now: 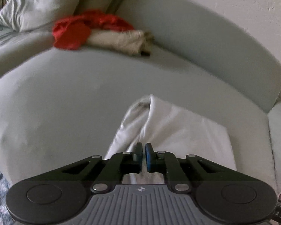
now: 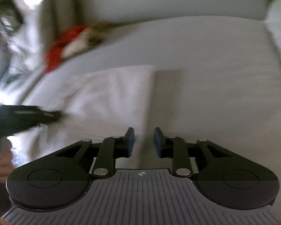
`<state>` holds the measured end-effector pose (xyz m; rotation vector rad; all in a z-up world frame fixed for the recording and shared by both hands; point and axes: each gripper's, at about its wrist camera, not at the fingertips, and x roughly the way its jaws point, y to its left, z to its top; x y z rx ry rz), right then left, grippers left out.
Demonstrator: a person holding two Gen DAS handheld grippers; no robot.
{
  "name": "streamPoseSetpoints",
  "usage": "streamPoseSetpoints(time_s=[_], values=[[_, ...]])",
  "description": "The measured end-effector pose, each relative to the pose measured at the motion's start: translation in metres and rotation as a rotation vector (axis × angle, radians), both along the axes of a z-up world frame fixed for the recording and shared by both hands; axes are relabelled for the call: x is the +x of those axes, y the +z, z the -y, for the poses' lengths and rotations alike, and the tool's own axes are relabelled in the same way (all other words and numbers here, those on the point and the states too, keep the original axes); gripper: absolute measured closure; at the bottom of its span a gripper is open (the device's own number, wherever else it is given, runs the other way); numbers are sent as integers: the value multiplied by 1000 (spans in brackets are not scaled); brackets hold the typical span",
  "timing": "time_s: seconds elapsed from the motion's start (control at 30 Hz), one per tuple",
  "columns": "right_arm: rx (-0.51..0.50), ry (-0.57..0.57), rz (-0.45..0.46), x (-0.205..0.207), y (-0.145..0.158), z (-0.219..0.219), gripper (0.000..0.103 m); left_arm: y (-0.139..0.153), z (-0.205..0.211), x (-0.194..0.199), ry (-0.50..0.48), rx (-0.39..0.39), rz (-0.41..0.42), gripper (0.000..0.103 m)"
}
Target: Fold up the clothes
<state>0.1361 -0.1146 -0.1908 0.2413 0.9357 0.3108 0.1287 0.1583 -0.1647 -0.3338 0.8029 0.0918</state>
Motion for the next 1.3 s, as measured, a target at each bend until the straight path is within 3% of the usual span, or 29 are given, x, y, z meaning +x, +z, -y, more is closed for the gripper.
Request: streamPoseSetpoints(time_s=[0.2, 0.53, 0.7, 0.87, 1.0, 1.07, 1.13, 1.17, 1.2, 1.3], values=[[38, -67, -37, -2, -1, 10, 69, 11, 5, -3, -45, -25, 84, 89], [34, -63, -38, -1, -1, 3, 64, 12, 0, -2, -49, -51, 92, 84], [48, -124, 21, 1, 3, 6, 64, 10, -5, 7, -55, -46, 118, 85], [87, -94, 84, 20, 3, -10, 72, 1, -3, 35, -125, -62, 100, 88], [101, 37, 102, 37, -1, -40, 73, -10, 13, 51, -174, 29, 37, 87], [0, 78, 87, 44, -10, -55, 80, -8, 7, 50, -91, 73, 43, 89], [-116, -2, 110, 45, -15, -54, 92, -7, 0, 49, -7, 116, 49, 92], [-124, -64, 110, 45, -15, -46, 90, -6, -3, 48, 35, 138, 52, 94], [-123, -126, 105, 45, -15, -37, 83, -4, -5, 47, 13, 89, 84, 95], [-25, -183, 110, 53, -14, -14, 83, 0, -4, 45, -84, -57, 164, 94]])
